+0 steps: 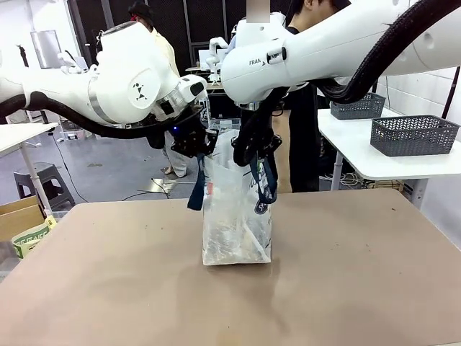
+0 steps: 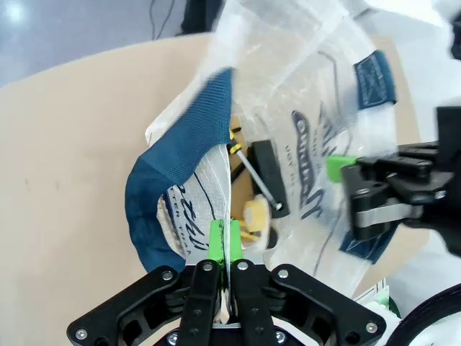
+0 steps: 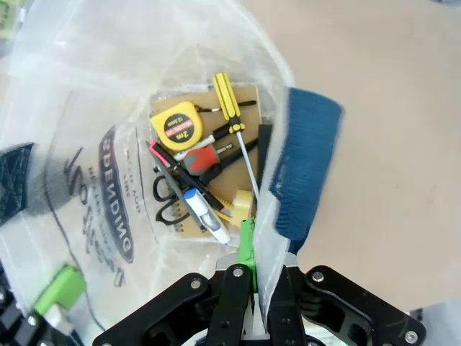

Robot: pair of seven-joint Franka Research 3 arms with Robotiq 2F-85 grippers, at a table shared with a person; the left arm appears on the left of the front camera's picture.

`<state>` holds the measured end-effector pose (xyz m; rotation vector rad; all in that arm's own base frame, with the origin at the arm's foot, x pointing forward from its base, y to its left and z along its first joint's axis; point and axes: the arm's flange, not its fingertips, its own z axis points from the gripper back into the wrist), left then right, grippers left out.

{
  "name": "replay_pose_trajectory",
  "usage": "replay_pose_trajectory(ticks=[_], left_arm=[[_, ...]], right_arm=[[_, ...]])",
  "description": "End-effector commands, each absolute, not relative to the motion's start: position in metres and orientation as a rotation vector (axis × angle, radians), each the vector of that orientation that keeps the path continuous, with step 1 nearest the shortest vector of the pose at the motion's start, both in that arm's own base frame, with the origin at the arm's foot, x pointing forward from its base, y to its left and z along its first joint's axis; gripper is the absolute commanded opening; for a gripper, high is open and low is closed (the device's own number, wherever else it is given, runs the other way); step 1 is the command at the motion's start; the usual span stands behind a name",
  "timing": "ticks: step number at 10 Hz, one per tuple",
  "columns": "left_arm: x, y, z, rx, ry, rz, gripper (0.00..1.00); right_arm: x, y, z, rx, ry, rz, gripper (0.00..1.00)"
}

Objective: Transfer purchased items from the store into the shopping bag.
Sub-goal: Move the Reusable shopping bag to the right side of the table.

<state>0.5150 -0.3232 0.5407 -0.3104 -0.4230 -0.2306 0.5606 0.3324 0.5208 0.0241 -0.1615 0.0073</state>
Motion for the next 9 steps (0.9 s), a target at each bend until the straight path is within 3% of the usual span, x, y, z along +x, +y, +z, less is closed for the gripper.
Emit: replay_pose_trajectory(ticks=[1,9], left_arm=[[0.517,-0.329,0.544,-0.369,-0.505,-0.294,0.00],[0.518,-0.329,0.531,-0.358,-0.453,-0.268,0.00]], right_arm=[[0.569,0.349,0.522,0.033,-0.138,-0.047,0.00],[0.570,0.347,0.521,0.030,-0.142,-0.064,0.00]])
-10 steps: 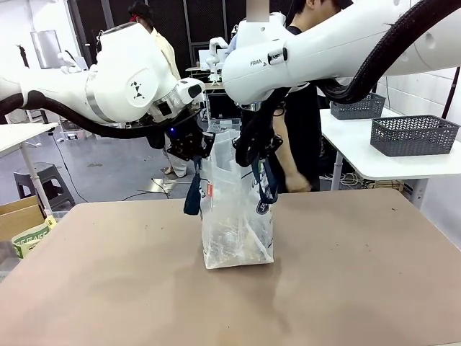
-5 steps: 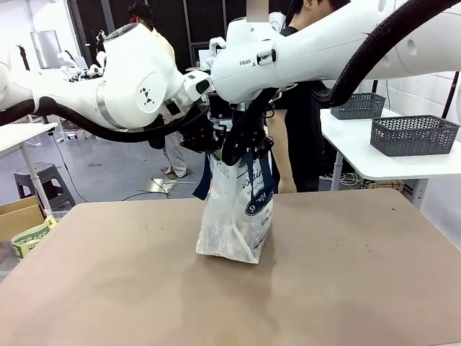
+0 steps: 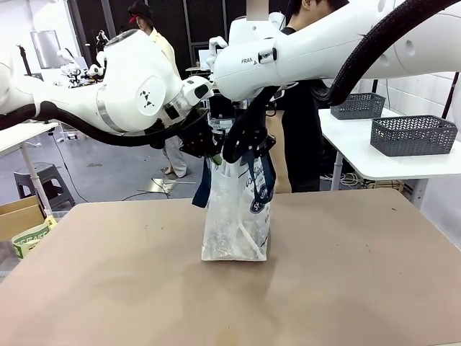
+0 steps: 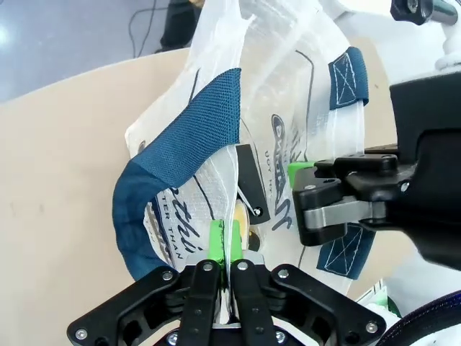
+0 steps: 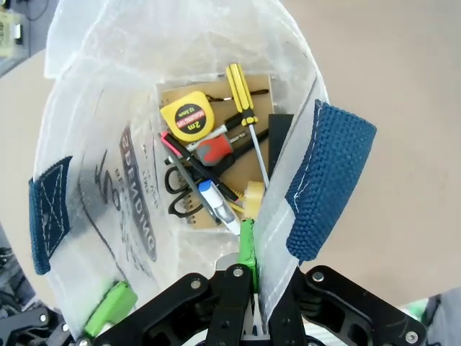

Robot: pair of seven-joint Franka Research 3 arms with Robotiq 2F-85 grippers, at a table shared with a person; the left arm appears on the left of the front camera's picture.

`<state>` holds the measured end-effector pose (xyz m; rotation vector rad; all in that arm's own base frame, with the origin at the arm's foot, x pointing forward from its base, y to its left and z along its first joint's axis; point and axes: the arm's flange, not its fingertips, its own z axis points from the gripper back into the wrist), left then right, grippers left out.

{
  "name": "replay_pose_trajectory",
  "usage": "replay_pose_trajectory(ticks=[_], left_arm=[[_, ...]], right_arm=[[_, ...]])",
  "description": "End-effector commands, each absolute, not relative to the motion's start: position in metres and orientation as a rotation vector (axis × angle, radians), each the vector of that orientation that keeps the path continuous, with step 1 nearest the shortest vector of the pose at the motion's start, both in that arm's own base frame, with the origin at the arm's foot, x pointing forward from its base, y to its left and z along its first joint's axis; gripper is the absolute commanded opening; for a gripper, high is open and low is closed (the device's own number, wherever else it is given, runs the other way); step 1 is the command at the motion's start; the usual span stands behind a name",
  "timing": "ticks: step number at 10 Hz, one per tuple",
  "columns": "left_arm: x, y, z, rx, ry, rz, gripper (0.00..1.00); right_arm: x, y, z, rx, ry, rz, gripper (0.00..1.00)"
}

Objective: Transfer purchased items from the store into the shopping bag.
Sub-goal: Move the Reusable shopping bag to the right side of the table.

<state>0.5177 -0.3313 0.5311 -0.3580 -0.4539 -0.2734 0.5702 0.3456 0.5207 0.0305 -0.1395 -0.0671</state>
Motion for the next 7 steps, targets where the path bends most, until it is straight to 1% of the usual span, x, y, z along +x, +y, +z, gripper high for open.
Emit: replay_pose_trajectory(ticks=[1,2,4,7], left_arm=[[0.514,-0.330,0.533,-0.357,-0.403,-0.294,0.00],[0.509,-0.331,0.535,-0.370,-0.360,-0.309,0.00],[0.501,-0.324,0.534,-0.356,-0.315,-0.306,0.00],[0.499,-0.323,0.536,-0.347,-0.295,-0.287,0.00]], right_arm=[[0.571,0.343,0.521,0.030,-0.140,-0.071,0.00],[0.574,0.341,0.520,0.031,-0.151,-0.120,0.00],[0.575,0.340,0.519,0.027,-0.156,-0.141,0.00],[0.577,0.333,0.519,0.028,-0.174,-0.176,0.00]])
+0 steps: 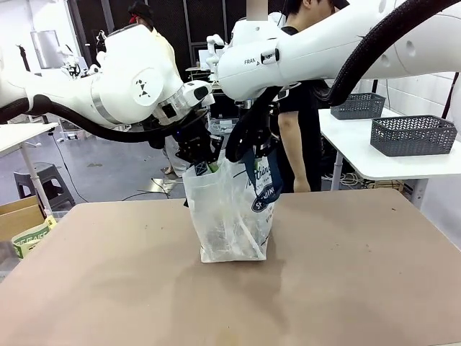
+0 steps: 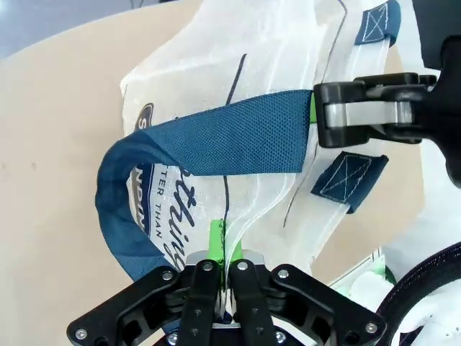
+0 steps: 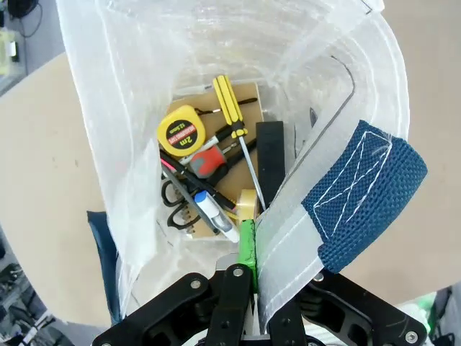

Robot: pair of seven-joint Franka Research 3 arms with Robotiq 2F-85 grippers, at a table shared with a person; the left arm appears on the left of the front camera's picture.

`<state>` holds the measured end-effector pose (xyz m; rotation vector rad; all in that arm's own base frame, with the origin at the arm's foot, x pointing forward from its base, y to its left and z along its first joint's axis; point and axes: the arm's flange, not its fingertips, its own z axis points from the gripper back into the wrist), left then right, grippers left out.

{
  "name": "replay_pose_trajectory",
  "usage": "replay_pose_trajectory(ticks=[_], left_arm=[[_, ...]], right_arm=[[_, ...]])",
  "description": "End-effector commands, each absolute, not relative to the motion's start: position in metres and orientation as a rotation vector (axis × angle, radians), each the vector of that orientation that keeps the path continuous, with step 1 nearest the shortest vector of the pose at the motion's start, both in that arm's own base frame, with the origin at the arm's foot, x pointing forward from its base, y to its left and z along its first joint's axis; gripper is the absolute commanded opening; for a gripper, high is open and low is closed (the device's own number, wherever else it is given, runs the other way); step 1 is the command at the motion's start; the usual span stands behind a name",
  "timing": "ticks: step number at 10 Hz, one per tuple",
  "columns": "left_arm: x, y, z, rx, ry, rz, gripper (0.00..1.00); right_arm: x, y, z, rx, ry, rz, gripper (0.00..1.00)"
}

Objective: Transfer purchased items from the store into the shopping bag.
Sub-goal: Move the Reusable shopping bag to the right side of the table.

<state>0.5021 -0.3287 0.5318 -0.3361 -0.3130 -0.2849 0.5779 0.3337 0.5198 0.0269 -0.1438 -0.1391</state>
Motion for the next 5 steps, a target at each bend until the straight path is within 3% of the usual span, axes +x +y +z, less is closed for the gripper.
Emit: replay_pose_trajectory(ticks=[1,5], left_arm=[[0.498,-0.327,0.536,-0.344,-0.290,-0.281,0.00],[0.496,-0.341,0.531,-0.365,-0.278,-0.271,0.00]], right_arm=[[0.580,0.334,0.517,0.047,-0.177,-0.192,0.00],[0.589,0.352,0.517,0.068,-0.209,-0.176,0.00]])
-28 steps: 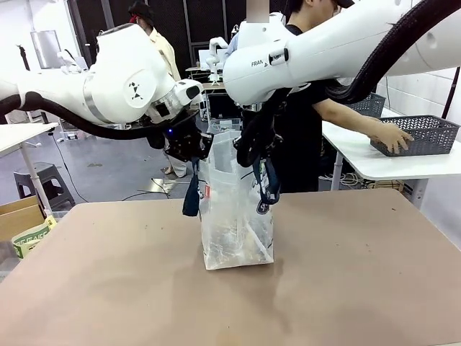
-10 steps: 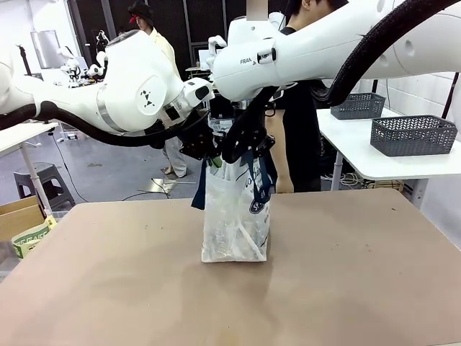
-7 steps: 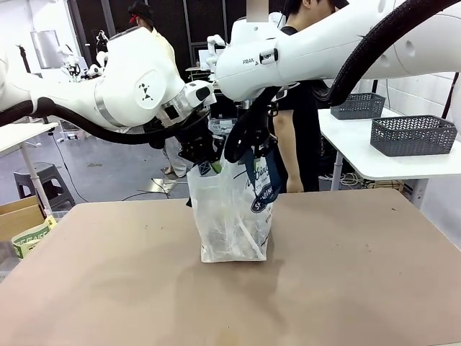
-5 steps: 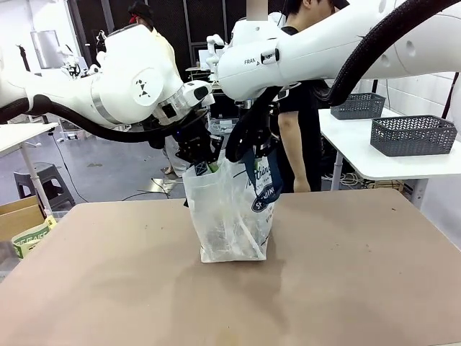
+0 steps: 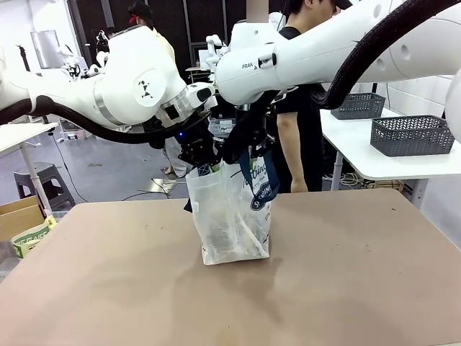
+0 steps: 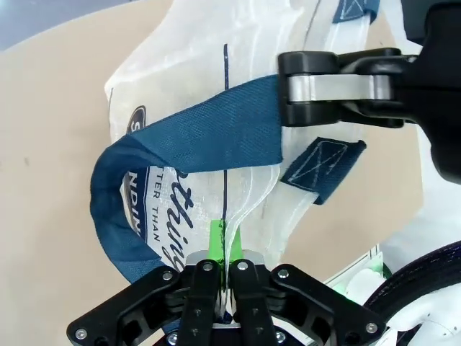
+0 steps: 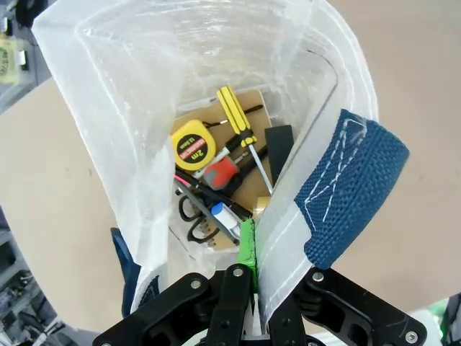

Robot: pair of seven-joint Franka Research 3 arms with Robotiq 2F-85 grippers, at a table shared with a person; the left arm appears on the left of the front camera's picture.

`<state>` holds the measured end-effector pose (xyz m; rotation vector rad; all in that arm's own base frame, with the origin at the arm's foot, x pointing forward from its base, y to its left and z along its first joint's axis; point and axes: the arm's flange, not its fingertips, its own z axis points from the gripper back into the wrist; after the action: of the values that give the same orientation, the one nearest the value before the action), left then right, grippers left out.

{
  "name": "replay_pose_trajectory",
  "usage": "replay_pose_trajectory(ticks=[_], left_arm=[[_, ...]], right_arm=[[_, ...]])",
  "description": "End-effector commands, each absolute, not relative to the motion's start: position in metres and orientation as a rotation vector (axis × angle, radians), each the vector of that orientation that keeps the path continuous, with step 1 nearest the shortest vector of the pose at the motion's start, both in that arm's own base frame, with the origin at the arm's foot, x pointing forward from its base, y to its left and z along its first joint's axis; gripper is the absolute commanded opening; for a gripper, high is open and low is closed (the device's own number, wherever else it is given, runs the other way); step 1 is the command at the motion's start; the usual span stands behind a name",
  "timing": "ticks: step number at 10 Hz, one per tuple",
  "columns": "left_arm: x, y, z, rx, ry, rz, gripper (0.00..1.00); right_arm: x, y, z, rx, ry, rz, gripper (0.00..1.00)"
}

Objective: Transfer purchased items from the store into the shopping bag.
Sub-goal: Move the Reusable shopping bag to the right side of the table.

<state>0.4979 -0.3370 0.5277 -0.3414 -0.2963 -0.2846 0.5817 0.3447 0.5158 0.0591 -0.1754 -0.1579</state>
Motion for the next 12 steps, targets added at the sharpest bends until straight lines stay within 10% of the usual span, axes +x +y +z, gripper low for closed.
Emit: replay_pose_trajectory(ticks=[1,12], left_arm=[[0.4953,-0.3427,0.5323,-0.366,-0.272,-0.261,0.00],[0.4948,-0.3432,0.5304,-0.356,-0.291,-0.261,0.00]], right_arm=[[0.5904,0.3566,0.5178,0.072,-0.211,-0.173,0.00],[0.5917,0.3581,0.5167,0.083,-0.176,-0.148,0.00]])
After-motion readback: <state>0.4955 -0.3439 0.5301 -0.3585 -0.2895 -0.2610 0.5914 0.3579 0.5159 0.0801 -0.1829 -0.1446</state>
